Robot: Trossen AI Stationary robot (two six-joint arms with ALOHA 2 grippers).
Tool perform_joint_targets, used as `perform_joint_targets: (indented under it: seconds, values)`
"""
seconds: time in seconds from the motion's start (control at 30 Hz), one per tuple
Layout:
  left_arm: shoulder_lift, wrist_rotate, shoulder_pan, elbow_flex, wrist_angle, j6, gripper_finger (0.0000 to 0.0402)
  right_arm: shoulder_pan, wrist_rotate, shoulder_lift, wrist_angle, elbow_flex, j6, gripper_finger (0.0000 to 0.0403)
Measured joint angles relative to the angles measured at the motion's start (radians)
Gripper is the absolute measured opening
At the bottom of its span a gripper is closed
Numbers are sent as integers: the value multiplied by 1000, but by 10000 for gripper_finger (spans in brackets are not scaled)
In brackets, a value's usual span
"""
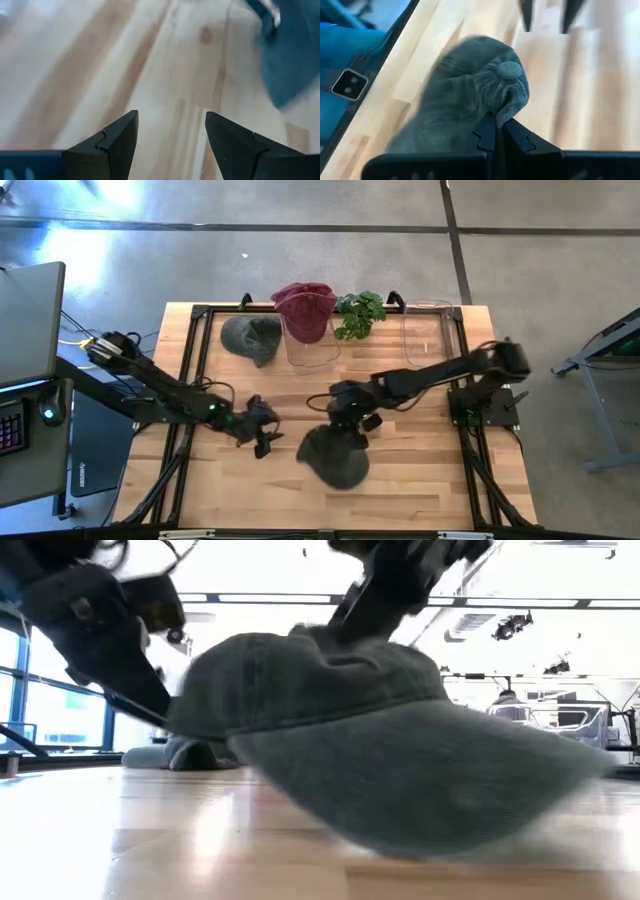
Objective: Pick & Place hat
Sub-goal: Put the bottom black cap into the right transparent bin
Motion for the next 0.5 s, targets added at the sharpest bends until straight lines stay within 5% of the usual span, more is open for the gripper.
perform_joint_targets:
  seconds: [0.23, 0.5]
  values:
    - [-99, -265, -122, 0, -62, -21, 227, 42, 215, -267, -142, 0, 35, 4]
    - [-108, -346, -156, 0, 34, 136, 227, 61, 686, -570, -483, 0, -121, 4]
